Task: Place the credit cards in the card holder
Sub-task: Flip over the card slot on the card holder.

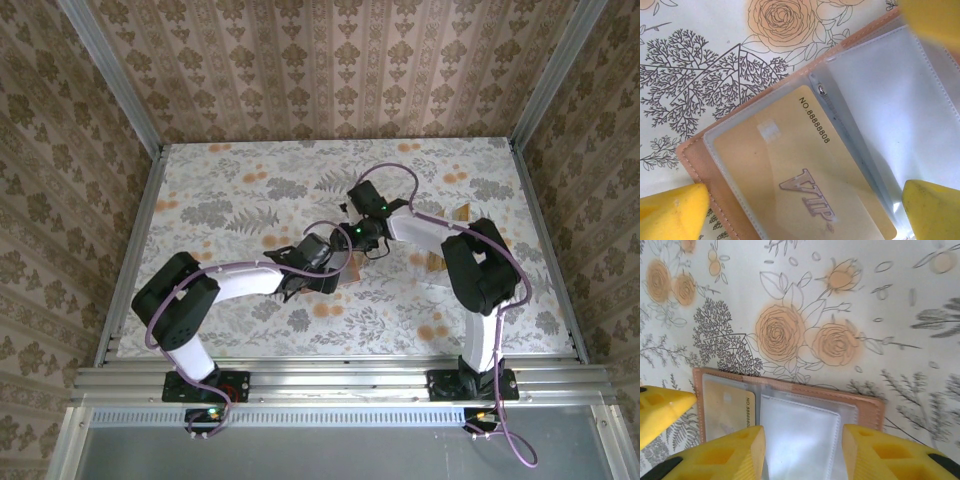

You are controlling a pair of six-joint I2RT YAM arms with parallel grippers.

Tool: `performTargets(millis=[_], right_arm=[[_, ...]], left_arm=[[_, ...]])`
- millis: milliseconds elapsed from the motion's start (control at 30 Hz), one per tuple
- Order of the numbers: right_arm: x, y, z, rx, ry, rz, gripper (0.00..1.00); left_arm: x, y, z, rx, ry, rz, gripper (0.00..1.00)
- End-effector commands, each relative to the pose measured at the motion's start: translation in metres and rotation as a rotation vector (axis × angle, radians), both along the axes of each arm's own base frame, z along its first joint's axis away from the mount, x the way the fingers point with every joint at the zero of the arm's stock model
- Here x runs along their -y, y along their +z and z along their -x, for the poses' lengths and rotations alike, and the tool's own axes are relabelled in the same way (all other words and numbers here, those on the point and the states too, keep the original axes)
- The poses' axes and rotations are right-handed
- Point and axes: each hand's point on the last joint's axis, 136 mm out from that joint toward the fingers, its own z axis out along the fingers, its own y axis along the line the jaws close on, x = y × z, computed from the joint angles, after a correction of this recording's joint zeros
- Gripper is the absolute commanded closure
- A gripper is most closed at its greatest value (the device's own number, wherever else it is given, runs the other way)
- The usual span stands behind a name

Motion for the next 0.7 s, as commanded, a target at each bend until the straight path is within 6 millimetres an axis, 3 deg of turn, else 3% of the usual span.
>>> performTargets(millis=[0, 333, 667], right_arm=[[0.0, 0.001, 0.011, -0.032, -0.008, -0.031, 0.55], [-0.009, -0.027, 0.027, -0.106, -0.009, -0.068, 0.57], [-0.004, -0.045, 0.033, -0.135, -0.022, -0.043, 0.57]], left_arm=[[-0.005, -0.007, 0.004, -0.001, -0.001, -0.029, 0.0], [-0.006, -0.006, 0.005, -0.001, 0.001, -0.027, 0.0], [-0.007, -0.006, 0.005, 0.0, 0.002, -0.028, 0.0]])
